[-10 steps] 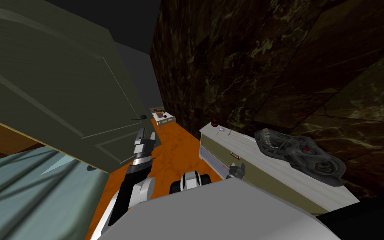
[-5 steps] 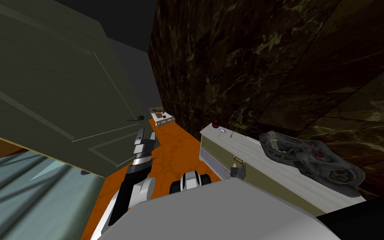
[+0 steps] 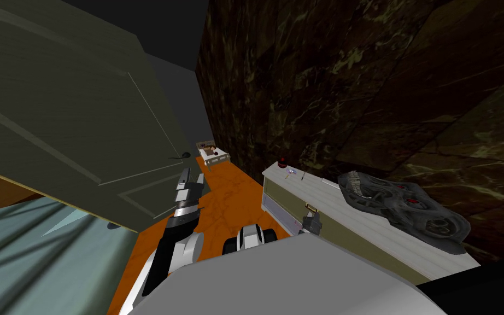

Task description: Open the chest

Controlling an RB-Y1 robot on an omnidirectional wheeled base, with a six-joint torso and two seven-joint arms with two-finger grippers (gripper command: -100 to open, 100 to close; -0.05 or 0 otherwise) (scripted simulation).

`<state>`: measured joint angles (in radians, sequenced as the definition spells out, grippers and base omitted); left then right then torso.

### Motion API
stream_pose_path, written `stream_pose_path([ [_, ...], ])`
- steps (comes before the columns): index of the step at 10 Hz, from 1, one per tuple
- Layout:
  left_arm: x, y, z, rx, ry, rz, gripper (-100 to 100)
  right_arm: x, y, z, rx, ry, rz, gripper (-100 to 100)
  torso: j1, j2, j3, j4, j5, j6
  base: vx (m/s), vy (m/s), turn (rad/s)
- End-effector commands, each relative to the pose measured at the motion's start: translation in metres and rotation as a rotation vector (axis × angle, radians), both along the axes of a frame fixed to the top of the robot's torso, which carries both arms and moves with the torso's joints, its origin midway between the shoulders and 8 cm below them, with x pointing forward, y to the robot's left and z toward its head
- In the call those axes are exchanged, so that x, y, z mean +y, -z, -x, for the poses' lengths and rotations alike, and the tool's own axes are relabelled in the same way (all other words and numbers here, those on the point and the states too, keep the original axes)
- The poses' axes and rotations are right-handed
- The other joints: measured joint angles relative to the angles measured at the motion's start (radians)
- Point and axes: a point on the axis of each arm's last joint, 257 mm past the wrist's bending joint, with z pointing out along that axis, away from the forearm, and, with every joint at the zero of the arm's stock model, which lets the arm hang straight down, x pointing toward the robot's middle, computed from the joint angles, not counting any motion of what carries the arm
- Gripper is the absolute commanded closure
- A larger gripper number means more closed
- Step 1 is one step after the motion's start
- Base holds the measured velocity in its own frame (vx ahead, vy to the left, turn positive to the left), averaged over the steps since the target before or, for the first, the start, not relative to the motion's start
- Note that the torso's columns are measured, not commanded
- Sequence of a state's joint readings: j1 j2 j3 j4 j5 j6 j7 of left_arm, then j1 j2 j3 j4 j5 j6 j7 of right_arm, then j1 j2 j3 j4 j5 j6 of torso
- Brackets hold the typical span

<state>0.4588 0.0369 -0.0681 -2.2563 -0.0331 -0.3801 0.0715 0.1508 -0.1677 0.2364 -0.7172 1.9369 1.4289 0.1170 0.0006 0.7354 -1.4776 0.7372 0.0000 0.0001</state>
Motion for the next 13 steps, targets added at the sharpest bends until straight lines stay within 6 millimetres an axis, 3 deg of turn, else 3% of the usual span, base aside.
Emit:
stream_pose_path([
  [1,0.0,0.0,0.0,0.0,0.0,0.0,0,0.003,-0.003,0.006,-0.012,0.002,0.013,100,-0.006,-0.004,0.001,-0.004,-0.009,-0.002,0.004,0.002,-0.015],
  [13,0.0,0.0,0.0,0.0,0.0,0.0,0,-0.052,-0.005,0.041,-0.009,0.235,0.007,100,-0.004,-0.002,0.001,0.0,-0.006,-0.006,-0.091,0.034,0.202],
])
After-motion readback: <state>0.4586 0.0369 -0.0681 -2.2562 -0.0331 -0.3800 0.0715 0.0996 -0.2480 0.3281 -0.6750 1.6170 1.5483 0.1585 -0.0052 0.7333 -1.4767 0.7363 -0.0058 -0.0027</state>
